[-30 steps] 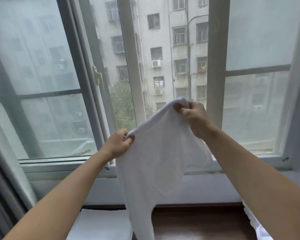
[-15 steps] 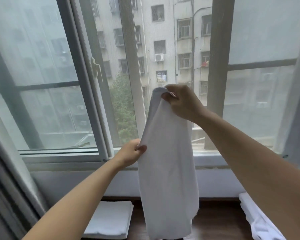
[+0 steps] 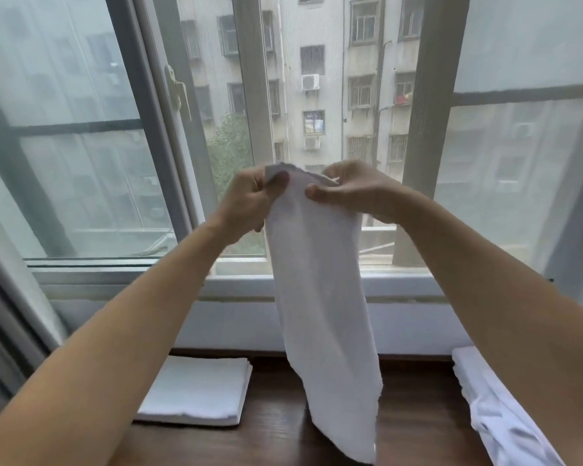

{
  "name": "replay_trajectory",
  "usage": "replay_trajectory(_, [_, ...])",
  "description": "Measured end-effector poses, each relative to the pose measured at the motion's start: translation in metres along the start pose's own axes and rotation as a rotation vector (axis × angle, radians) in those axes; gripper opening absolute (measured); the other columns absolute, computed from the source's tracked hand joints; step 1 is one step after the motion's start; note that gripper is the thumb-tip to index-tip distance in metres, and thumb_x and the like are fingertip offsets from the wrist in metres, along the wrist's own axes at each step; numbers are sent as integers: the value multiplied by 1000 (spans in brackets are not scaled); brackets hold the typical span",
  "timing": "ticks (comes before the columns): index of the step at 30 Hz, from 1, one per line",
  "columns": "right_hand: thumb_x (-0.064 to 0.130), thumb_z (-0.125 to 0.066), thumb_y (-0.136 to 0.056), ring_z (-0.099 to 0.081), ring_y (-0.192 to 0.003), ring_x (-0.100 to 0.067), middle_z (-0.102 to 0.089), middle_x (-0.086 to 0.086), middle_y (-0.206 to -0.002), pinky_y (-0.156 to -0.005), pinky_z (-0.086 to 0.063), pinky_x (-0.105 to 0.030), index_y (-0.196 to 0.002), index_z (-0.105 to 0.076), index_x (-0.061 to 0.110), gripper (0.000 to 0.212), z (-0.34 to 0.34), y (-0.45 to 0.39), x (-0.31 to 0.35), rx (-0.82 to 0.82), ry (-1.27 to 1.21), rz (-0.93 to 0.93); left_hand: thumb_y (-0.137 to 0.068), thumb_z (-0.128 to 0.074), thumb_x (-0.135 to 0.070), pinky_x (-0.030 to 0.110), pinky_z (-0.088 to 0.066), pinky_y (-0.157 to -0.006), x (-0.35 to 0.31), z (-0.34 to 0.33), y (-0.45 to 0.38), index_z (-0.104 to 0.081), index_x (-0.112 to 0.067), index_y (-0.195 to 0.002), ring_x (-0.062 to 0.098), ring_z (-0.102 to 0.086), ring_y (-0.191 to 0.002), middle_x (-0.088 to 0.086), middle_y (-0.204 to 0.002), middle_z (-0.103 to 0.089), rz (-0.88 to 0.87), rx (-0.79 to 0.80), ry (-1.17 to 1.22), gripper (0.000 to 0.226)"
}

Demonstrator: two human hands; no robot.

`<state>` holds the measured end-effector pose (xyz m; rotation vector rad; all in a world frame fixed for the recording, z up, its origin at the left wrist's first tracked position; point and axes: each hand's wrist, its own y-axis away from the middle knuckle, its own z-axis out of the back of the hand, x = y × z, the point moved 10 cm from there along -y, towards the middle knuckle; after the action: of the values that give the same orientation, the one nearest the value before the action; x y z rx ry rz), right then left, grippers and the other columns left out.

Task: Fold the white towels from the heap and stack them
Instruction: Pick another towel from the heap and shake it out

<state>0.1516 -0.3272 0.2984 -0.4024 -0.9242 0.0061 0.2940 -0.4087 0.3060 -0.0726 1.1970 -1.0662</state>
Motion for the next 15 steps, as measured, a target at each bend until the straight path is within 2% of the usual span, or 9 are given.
replay_trajectory(1, [36,-84,-84,-69,-74,-20,-72,-13,-83,-65,-56,-30,-92,-69,-7,46,-12,8,-21,153,-68,-103,-107,-52,-22,24,-42,-35,2,3,-1,-66,5,-102,15,-56,-50,8,-72,-55,41,-2,25,31])
replay_trajectory(3, [24,-83,-85,-75,-93,-30,-78,-18,-102,-84,-63,-38,-104,-72,-5,36,-39,32,-68,423,-82,-297,-108,-51,-23,32,-55,-41,9,9,-2,-65,0,-111,26,-65,-76,9,-92,-57,141,-9,114,28])
replay_trajectory(4, [14,-81,-87,-75,-99,-29,-78,-17,-108,-88,-62,-38,-110,-72,-3,30,-50,44,-90,509,-86,-366,-108,-50,-24,37,-58,-46,14,11,-1,-65,-1,-114,30,-64,-88,9,-101,-56,191,-7,153,28])
replay_trajectory(6, [4,-75,-91,-73,-110,-29,-76,-14,-118,-95,-58,-42,-121,-69,2,31,-64,61,-125,575,-135,-463,-108,-49,-26,40,-61,-51,25,14,0,-64,-6,-113,32,-60,-98,7,-108,-52,262,-8,170,25])
replay_trajectory(8, [13,-75,-93,-71,-114,-32,-74,-15,-123,-98,-55,-45,-124,-69,5,33,-63,66,-151,508,-159,-515,-109,-47,-26,42,-61,-53,36,17,1,-63,-11,-105,30,-59,-97,7,-106,-52,288,3,142,22])
replay_trajectory(9, [18,-74,-94,-70,-110,-32,-73,-17,-122,-93,-56,-43,-124,-68,3,34,-56,66,-160,428,-163,-535,-109,-47,-26,44,-62,-54,42,20,1,-64,-13,-102,29,-59,-96,7,-106,-52,301,7,124,22])
replay_trajectory(12, [19,-69,-98,-66,-89,-25,-68,-16,-104,-62,-53,-29,-114,-68,1,25,-23,61,-173,92,-221,-567,-108,-48,-25,48,-62,-57,62,31,5,-67,-22,-90,25,-58,-93,4,-100,-53,343,-16,40,26])
replay_trajectory(14, [20,-68,-99,-66,-83,-23,-66,-13,-97,-54,-58,-28,-101,-67,5,14,-6,54,-169,-62,-323,-518,-106,-48,-21,50,-63,-59,74,37,6,-67,-23,-84,24,-56,-92,3,-99,-51,368,-29,3,29])
replay_trajectory(15, [19,-68,-99,-68,-88,-25,-65,-13,-98,-56,-63,-32,-99,-68,5,14,2,49,-166,-131,-399,-485,-105,-48,-20,50,-63,-59,81,39,6,-67,-23,-85,25,-56,-93,4,-101,-51,389,-40,2,28])
